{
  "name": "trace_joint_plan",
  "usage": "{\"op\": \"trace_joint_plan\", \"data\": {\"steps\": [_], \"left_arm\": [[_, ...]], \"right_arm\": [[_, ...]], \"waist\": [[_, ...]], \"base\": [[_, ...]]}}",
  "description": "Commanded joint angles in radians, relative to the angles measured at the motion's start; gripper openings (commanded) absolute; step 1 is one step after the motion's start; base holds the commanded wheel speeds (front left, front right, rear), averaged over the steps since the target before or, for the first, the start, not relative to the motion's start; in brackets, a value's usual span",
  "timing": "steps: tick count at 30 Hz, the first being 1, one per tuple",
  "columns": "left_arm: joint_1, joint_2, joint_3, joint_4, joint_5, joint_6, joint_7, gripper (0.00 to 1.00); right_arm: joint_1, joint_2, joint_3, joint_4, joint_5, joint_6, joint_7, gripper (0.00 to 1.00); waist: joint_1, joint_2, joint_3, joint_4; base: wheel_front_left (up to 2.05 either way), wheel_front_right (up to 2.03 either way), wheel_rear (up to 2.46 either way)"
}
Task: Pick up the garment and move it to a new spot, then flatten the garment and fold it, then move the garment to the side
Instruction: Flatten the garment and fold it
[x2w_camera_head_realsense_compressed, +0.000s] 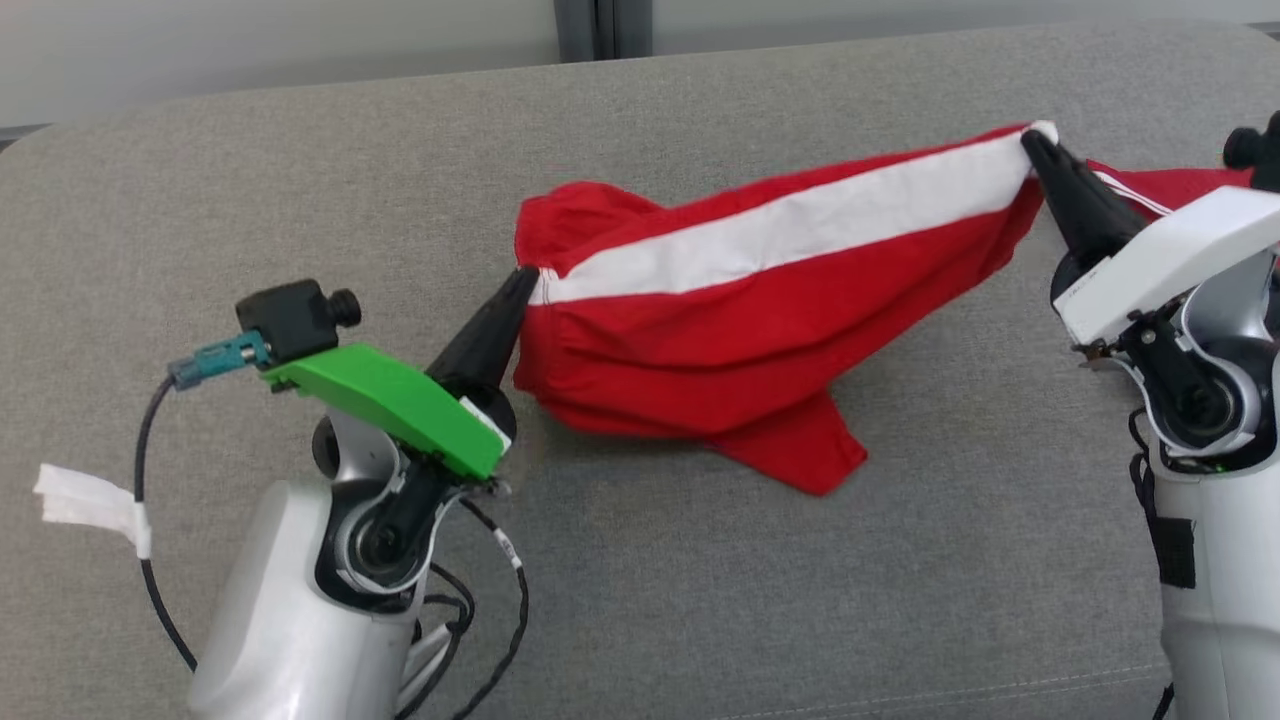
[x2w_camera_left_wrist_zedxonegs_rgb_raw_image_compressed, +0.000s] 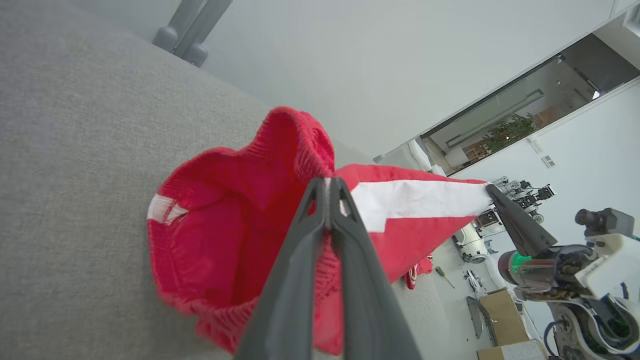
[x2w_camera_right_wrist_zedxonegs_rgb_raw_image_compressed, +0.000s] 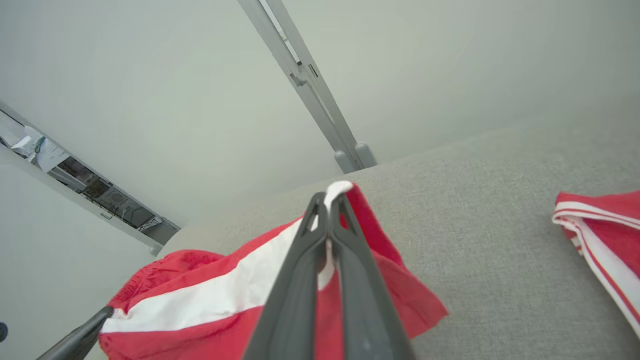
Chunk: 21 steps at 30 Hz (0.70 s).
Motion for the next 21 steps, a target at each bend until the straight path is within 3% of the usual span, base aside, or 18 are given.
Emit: {"op": "trace_joint_plan", "data": {"steps": [1, 6, 10, 12, 16, 21], "left_arm": [[-0.037, 0.001, 0.014, -0.014, -0.024, -0.005, 0.003, 0.00], [-0.157, -0.001, 0.046, -0.051, -0.095, 0.017, 0.026, 0.00], [-0.291, 0.006, 0.078, -0.043, -0.111, 0.045, 0.044, 0.00], [-0.365, 0.020, 0.095, -0.030, -0.113, 0.038, 0.046, 0.00], [-0.509, 0.032, 0.142, 0.020, -0.118, 0.017, 0.009, 0.00], [-0.672, 0.040, 0.212, 0.097, -0.075, -0.019, -0.162, 0.00]], "right_arm": [[-0.025, 0.003, 0.000, -0.027, 0.016, 0.000, 0.006, 0.00], [-0.110, -0.007, 0.019, -0.080, 0.006, 0.000, 0.047, 0.00], [-0.226, 0.001, 0.040, -0.034, -0.006, 0.000, 0.088, 0.00], [-0.306, 0.014, 0.061, 0.005, -0.003, 0.000, 0.080, 0.00], [-0.473, 0.032, 0.098, 0.117, -0.029, 0.000, -0.053, 0.00], [-0.656, 0.040, 0.137, 0.223, -0.052, 0.000, -0.340, 0.00]], "waist": [[0.0000, 0.0000, -0.003, -0.004], [0.0000, 0.0000, 0.020, -0.023], [0.0000, 0.0000, 0.082, -0.048], [0.0000, 0.0000, 0.130, -0.072], [0.0000, 0.0000, 0.218, -0.114], [0.0000, 0.0000, 0.263, -0.125]], "base": [[0.00, 0.00, 0.00], [0.00, 0.00, 0.00], [0.00, 0.00, 0.00], [0.00, 0.00, 0.00], [0.00, 0.00, 0.00], [0.00, 0.00, 0.00]]}}
